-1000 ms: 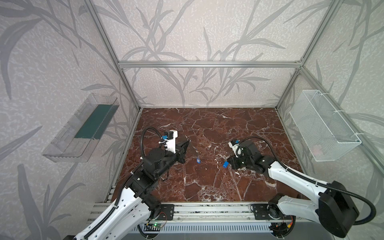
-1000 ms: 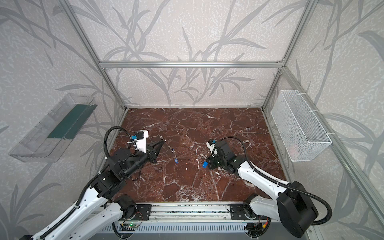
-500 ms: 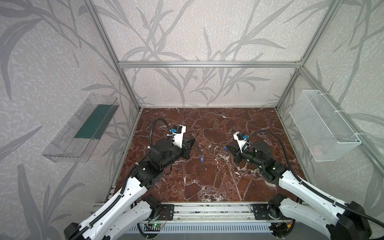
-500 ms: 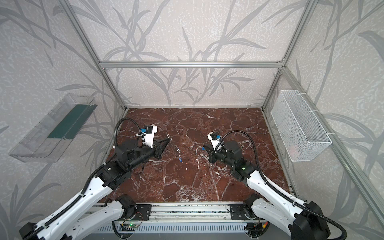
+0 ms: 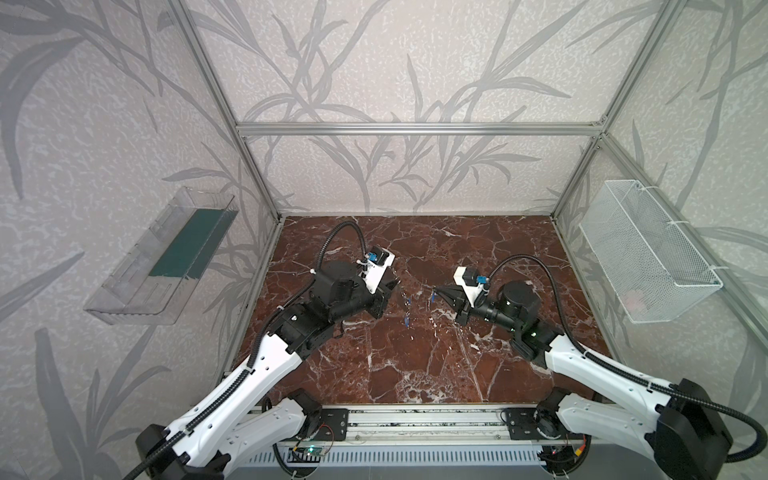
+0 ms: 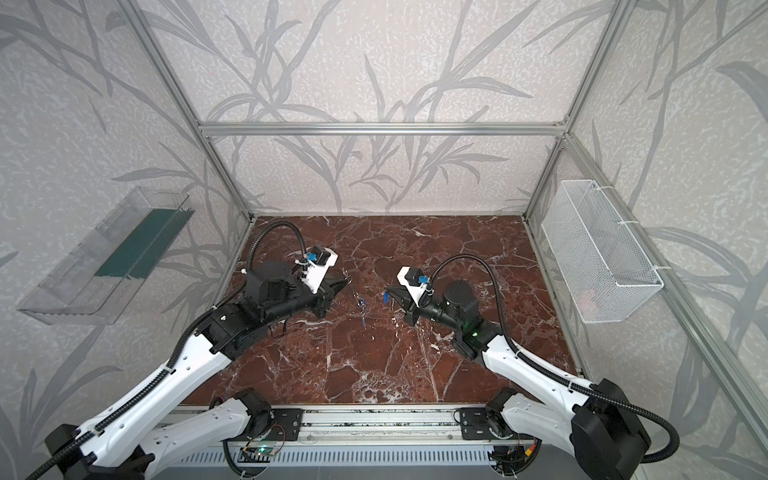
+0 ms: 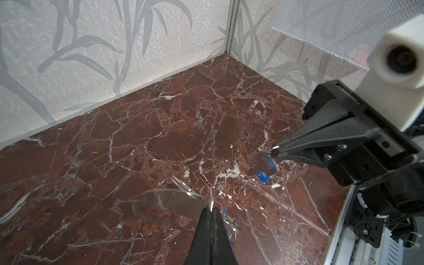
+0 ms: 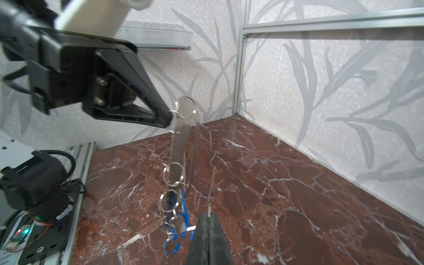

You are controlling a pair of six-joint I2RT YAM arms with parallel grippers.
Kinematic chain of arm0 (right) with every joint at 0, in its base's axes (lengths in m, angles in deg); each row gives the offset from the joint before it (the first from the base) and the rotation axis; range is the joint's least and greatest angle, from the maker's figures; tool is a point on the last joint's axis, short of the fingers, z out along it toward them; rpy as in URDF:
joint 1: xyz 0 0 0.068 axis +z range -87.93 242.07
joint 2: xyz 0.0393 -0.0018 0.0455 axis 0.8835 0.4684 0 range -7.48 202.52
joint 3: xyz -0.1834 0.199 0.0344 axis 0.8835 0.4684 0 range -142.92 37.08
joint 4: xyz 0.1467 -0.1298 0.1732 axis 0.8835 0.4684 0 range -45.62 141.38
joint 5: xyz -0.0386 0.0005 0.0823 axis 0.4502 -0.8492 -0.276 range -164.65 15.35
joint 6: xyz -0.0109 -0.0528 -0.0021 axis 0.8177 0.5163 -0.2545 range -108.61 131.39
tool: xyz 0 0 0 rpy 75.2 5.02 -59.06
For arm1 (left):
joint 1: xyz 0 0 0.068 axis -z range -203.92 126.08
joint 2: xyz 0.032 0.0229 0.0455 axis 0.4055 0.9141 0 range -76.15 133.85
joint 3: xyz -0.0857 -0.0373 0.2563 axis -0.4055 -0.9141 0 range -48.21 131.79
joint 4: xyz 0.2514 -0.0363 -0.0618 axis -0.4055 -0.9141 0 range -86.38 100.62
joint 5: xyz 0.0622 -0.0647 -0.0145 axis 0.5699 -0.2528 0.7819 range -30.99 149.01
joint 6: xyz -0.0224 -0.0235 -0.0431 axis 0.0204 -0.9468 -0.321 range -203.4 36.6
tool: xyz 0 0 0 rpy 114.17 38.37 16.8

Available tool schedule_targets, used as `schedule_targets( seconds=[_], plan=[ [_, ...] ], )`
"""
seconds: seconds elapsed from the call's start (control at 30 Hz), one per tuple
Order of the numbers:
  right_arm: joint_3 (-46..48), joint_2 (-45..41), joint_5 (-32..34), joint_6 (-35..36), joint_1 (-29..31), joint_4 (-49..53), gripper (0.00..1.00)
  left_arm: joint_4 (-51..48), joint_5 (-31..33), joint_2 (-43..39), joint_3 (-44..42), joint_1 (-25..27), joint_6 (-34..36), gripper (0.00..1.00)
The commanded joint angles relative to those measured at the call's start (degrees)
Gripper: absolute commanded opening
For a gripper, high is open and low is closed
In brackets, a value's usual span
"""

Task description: Put the keys on the keyring

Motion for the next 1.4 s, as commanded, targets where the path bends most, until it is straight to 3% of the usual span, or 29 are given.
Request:
schedule_targets(
  seconds=[0.0,0.37,1.37],
  plan=[
    [-1.37,0.2,-0.96,4.8,1.77,-3.38,0.0,0.85,-0.68,-1.38,0.56,0.21,5.75,0.0],
    [-8.58,6.53,4.71,14.26,8.51,-2.53,0.0,-0.01,-0.49,-4.67,-0.7,0.81,7.63,0.0],
    [-11.85,12.15,7.74,17.34,10.54,-6.98,0.0,-0.91,-2.68,-4.54,0.11,0.76,7.02,0.0]
  ],
)
